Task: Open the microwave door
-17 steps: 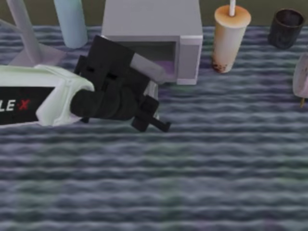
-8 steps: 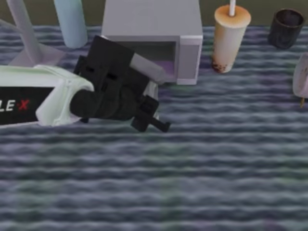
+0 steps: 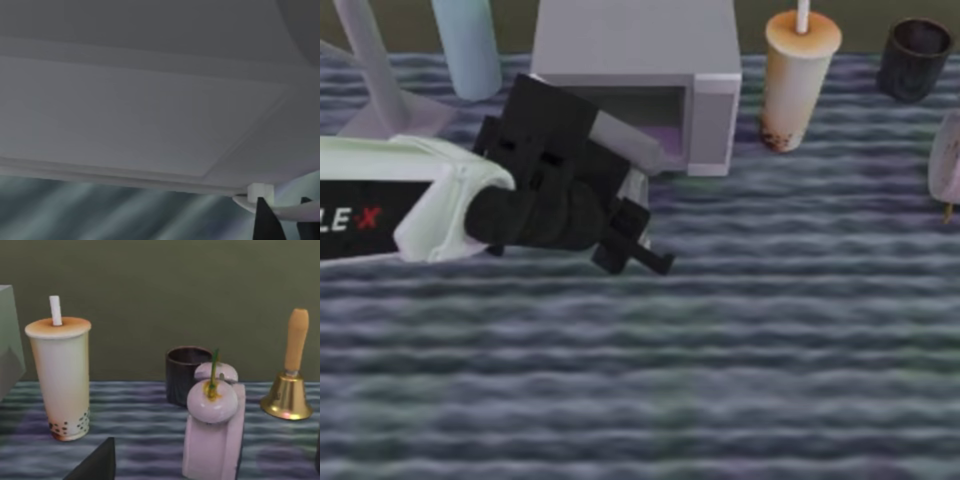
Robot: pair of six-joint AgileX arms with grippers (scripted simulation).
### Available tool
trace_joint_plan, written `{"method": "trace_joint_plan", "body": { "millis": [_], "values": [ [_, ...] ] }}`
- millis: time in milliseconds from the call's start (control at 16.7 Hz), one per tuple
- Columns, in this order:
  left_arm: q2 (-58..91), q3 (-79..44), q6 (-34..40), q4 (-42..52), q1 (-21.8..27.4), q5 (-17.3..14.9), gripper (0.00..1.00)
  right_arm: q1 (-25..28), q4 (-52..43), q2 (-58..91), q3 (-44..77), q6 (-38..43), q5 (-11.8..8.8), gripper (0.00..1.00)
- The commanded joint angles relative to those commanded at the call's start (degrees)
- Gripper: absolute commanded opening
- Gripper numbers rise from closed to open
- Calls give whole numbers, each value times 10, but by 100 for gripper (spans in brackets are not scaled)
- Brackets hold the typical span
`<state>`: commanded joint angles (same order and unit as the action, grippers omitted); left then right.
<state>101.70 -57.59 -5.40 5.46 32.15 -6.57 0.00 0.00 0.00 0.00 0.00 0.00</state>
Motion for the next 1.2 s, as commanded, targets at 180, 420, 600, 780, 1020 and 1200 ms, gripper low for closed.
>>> {"method": "trace_joint_plan", "body": {
  "millis": [180,420,600,780,1020,1200],
  "values": [
    [0,1,2,1,3,-6,0,0,0,0,0,0,0,100],
    [-9,8,-23,1,-9,-21,0,0,0,0,0,0,0,100],
    [-11,12,-33,3,-15,-28,0,0,0,0,0,0,0,100],
    [-11,12,-33,3,-15,-28,0,0,0,0,0,0,0,100],
    [-11,12,-33,3,-15,-28,0,0,0,0,0,0,0,100],
    [-11,12,-33,3,-15,-28,0,0,0,0,0,0,0,100]
  ]
}}
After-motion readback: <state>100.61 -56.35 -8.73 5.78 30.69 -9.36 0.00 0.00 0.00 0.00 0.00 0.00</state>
